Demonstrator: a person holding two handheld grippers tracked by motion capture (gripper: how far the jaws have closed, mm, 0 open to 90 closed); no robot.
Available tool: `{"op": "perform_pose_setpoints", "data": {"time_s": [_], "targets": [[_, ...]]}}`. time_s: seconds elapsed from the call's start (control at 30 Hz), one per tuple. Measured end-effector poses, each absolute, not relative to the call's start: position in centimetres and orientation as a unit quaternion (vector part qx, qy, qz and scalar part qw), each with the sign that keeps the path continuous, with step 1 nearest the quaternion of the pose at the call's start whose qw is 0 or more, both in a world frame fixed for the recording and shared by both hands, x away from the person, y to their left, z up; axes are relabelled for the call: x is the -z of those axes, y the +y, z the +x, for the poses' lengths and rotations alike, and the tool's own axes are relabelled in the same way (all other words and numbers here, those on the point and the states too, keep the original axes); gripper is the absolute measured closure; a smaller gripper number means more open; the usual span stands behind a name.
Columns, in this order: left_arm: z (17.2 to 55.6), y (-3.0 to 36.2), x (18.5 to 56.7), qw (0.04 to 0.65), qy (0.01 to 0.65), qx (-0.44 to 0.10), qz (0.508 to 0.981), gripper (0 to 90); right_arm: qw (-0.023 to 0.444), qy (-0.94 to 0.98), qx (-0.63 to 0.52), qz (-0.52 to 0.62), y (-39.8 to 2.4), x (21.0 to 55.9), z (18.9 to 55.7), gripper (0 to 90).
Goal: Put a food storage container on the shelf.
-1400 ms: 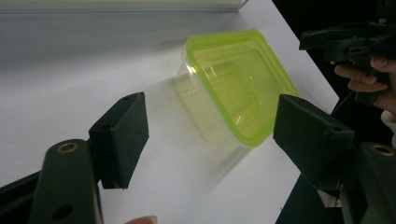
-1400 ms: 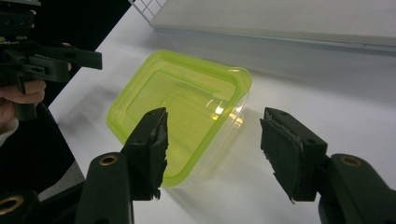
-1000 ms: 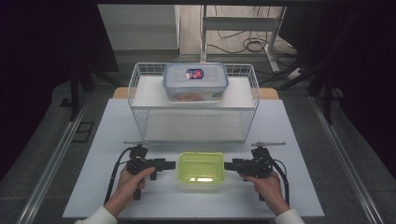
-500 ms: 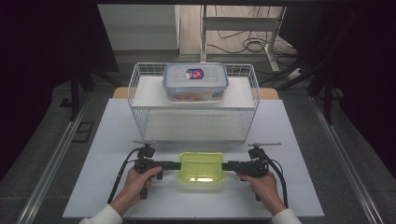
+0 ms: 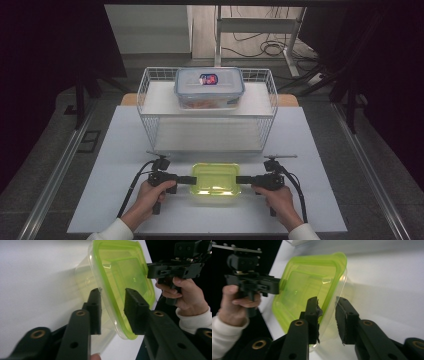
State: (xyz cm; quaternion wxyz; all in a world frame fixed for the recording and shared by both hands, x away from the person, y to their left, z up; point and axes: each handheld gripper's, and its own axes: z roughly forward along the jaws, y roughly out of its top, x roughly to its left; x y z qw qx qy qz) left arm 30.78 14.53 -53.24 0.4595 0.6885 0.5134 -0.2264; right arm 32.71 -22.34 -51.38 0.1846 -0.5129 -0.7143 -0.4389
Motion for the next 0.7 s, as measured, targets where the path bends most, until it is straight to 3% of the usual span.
{"op": "perform_pose_setpoints", "data": {"time_s": [0.23, 0.7], "targets": [[30.6, 14.9, 52.9, 0.472, 0.508, 0.225, 0.684, 79.8, 0.216, -0.686, 0.456, -0.524, -22.7, 51.4, 32.3, 80.4], [29.6, 15.2, 51.0, 0.49, 0.492, 0.198, 0.692, 81.2, 0.194, -0.7, 0.477, -0.494, -22.6, 49.4, 31.5, 81.4]]}}
